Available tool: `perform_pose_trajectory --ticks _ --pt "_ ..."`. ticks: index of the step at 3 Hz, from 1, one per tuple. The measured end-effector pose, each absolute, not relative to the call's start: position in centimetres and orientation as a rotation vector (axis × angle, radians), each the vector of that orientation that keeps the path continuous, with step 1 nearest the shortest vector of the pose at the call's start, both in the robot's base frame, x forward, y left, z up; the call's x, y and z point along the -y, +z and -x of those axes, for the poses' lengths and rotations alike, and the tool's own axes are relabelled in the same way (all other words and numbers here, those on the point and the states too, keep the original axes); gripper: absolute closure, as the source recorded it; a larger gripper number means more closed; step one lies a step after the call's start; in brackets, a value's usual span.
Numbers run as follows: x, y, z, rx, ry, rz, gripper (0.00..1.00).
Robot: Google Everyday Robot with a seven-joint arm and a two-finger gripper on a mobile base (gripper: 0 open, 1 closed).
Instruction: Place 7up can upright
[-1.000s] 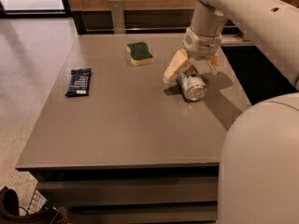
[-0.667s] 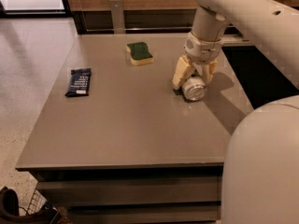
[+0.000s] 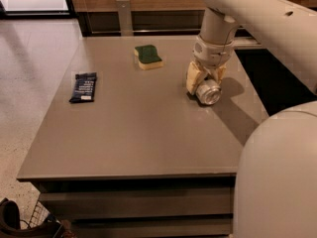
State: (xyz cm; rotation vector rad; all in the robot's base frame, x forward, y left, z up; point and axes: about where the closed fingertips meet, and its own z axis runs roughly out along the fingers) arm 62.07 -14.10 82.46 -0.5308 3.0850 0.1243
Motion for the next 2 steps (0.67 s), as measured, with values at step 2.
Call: perform_pose_trajectory --ticks 2 --pt "13.95 82.29 -62.33 -3.077 0.127 0.530 1.00"
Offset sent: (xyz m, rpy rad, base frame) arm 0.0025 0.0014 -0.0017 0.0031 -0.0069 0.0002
